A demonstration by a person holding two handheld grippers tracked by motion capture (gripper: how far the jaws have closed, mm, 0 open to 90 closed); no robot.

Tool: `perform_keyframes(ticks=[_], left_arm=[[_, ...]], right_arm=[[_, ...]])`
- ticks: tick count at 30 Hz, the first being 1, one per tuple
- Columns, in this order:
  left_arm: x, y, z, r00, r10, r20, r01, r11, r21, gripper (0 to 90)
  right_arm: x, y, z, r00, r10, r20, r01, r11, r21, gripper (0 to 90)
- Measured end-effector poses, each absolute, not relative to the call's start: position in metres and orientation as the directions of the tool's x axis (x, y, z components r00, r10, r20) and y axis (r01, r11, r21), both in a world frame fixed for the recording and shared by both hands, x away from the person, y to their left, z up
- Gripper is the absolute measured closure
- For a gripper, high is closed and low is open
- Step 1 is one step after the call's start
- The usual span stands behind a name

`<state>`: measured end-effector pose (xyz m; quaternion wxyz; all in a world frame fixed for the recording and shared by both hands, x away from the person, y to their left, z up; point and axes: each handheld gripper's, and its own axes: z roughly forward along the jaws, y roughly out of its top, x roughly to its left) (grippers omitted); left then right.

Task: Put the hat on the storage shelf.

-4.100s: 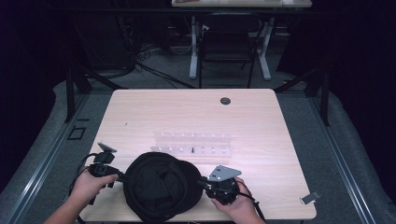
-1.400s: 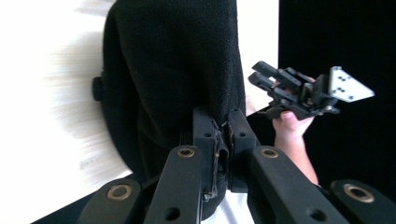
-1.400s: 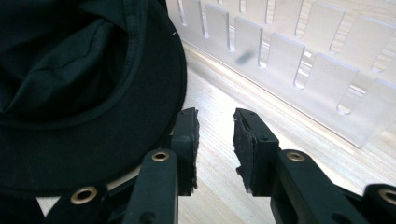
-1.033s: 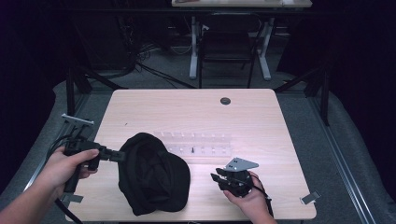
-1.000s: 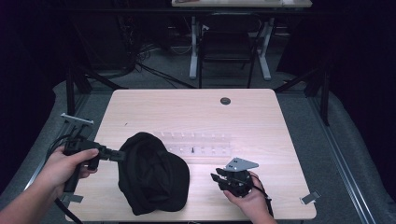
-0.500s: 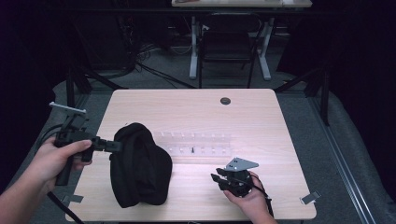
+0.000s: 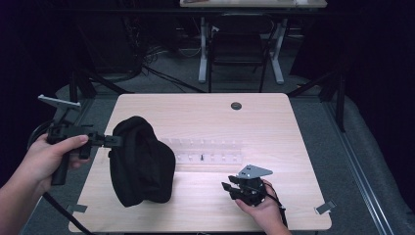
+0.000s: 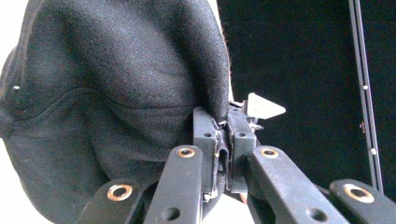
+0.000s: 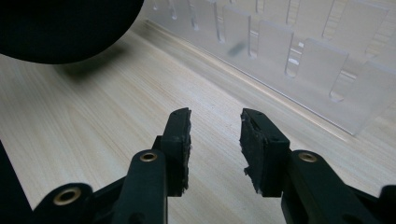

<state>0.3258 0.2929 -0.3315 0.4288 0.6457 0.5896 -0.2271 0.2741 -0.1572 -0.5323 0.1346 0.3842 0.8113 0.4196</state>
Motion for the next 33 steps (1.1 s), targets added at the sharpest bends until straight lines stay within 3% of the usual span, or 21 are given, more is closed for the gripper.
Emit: perform_keyframes(ticks=[33], left_arm=[[0.364, 0.252, -0.298, 0.256, 0.545, -0.798, 0.934, 0.073, 0.349, 85.6]], right_arm=[[0.277, -0.155, -0.542, -0.677, 0.729, 0.104, 0.529, 0.384, 0.757, 50.2]])
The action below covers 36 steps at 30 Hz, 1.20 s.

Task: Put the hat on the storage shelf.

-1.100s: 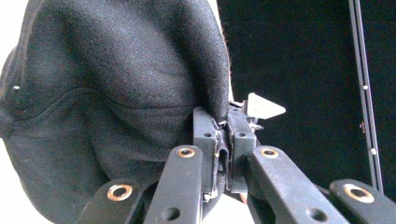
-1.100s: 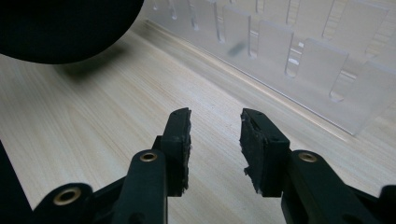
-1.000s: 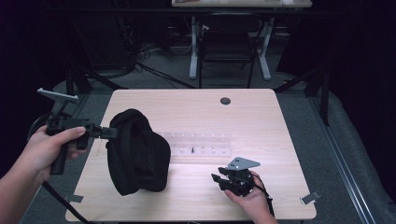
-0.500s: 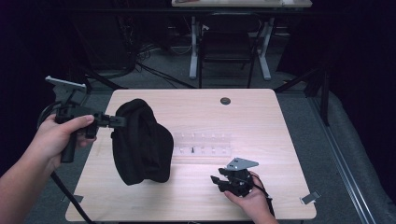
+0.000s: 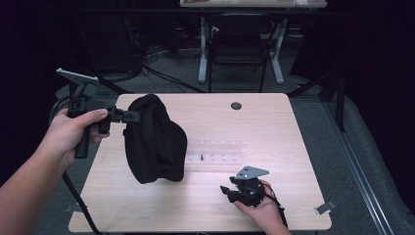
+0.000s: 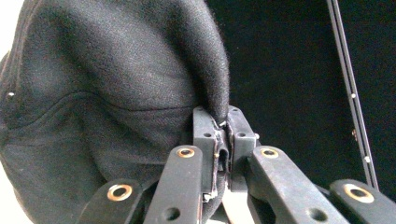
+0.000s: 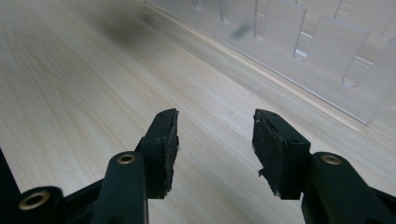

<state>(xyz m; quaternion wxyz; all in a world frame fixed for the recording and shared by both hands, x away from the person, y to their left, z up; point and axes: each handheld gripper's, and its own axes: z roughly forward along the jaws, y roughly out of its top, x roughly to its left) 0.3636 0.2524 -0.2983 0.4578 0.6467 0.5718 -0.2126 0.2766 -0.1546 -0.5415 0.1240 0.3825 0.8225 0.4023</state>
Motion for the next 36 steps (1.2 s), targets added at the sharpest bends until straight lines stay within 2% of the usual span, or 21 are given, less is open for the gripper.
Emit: perform_keyframes(ticks=[14, 25, 26, 29, 36], left_arm=[[0.383, 0.240, -0.290, 0.255, 0.548, -0.796, 0.927, 0.094, 0.362, 85.6], [0.395, 0.230, -0.287, 0.250, 0.550, -0.797, 0.927, 0.103, 0.361, 85.6], [0.396, 0.229, -0.287, 0.249, 0.554, -0.794, 0.925, 0.106, 0.364, 85.6], [0.399, 0.225, -0.286, 0.247, 0.555, -0.795, 0.925, 0.109, 0.363, 85.6], [0.407, 0.218, -0.286, 0.244, 0.563, -0.789, 0.925, 0.109, 0.363, 85.6]], right_arm=[[0.279, -0.152, -0.547, -0.695, 0.712, 0.105, 0.534, 0.413, 0.738, 47.9], [0.281, -0.156, -0.546, -0.684, 0.728, 0.055, 0.523, 0.435, 0.733, 41.9], [0.281, -0.155, -0.547, -0.678, 0.730, 0.087, 0.524, 0.397, 0.753, 41.1], [0.282, -0.157, -0.546, -0.668, 0.740, 0.078, 0.527, 0.397, 0.752, 37.2], [0.282, -0.158, -0.546, -0.663, 0.746, 0.063, 0.514, 0.393, 0.762, 34.0]])
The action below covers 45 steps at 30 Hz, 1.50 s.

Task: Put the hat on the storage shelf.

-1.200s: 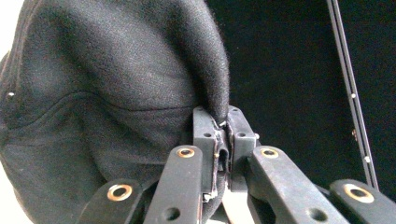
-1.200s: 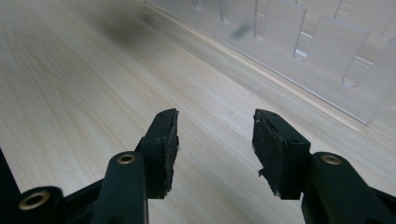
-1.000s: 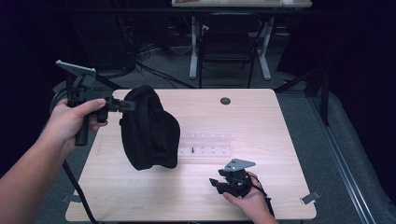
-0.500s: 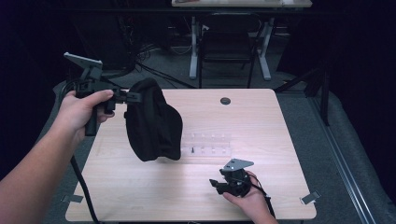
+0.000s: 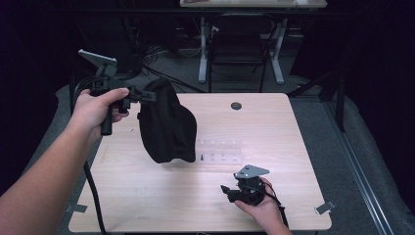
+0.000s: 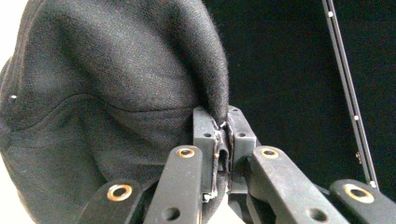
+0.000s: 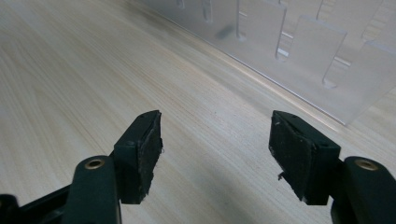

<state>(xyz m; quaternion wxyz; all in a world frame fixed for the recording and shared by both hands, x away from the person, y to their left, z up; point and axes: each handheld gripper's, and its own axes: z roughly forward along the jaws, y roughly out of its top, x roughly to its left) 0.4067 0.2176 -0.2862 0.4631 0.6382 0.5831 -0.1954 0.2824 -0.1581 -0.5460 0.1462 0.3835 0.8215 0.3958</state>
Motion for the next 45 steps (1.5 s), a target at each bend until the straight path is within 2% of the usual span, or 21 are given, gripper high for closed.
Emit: perform_keyframes(ticks=[10, 29, 37, 45], left_arm=[[0.417, 0.207, -0.291, 0.236, 0.567, -0.789, 0.928, 0.110, 0.356, 85.6], [0.422, 0.190, -0.297, 0.242, 0.590, -0.770, 0.930, 0.085, 0.358, 85.6], [0.421, 0.190, -0.295, 0.250, 0.605, -0.756, 0.926, 0.078, 0.369, 85.5], [0.420, 0.189, -0.296, 0.247, 0.622, -0.743, 0.927, 0.072, 0.368, 85.5]], right_arm=[[0.284, -0.159, -0.545, -0.658, 0.751, 0.066, 0.527, 0.396, 0.753, 29.6], [0.284, -0.161, -0.541, -0.658, 0.751, 0.057, 0.514, 0.393, 0.763, 29.8], [0.283, -0.157, -0.531, -0.681, 0.729, 0.067, 0.485, 0.381, 0.787, 47.2], [0.285, -0.142, -0.519, -0.724, 0.690, 0.008, 0.415, 0.425, 0.804, 51.1]])
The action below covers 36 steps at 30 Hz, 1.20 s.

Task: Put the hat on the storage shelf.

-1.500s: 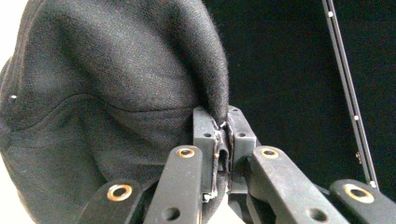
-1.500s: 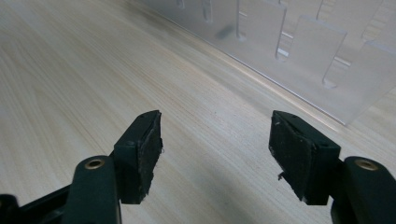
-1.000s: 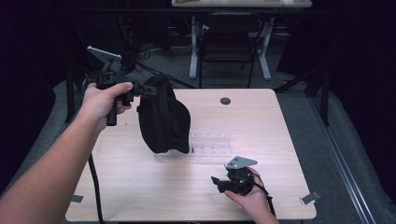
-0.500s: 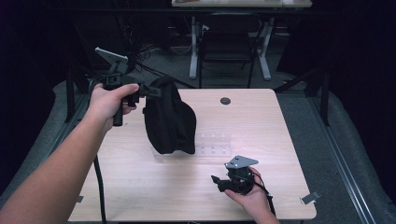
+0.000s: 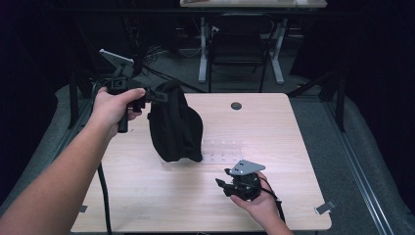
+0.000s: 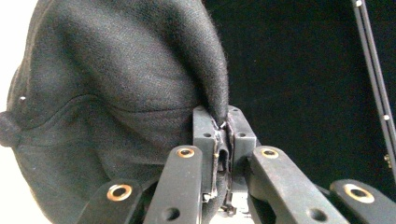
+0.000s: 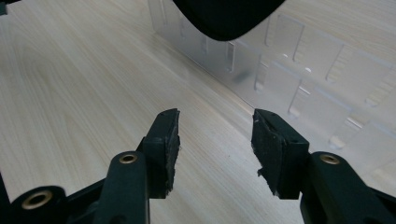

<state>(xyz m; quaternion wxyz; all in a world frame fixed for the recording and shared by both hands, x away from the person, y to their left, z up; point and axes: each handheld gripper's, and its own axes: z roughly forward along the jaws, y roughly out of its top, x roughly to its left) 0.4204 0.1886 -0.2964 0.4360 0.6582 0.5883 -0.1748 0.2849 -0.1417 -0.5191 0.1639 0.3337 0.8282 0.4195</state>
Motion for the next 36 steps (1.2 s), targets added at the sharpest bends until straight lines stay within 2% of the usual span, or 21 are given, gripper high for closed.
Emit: perform_keyframes(ticks=[3, 7, 12, 36], left_arm=[[0.421, 0.184, -0.300, 0.247, 0.621, -0.744, 0.928, 0.069, 0.366, 85.5], [0.423, 0.178, -0.299, 0.259, 0.610, -0.749, 0.927, 0.060, 0.370, 85.4], [0.423, 0.170, -0.299, 0.266, 0.605, -0.750, 0.925, 0.061, 0.376, 85.5], [0.426, 0.154, -0.301, 0.283, 0.583, -0.762, 0.921, 0.055, 0.385, 85.4]], right_arm=[[0.286, -0.136, -0.515, -0.733, 0.680, 0.007, 0.422, 0.446, 0.789, 51.3], [0.288, -0.129, -0.509, -0.749, 0.663, 0.009, 0.403, 0.444, 0.800, 58.4], [0.292, -0.123, -0.503, -0.755, 0.655, 0.023, 0.403, 0.436, 0.805, 62.9], [0.315, -0.086, -0.484, -0.772, 0.636, -0.009, 0.360, 0.449, 0.818, 71.4]])
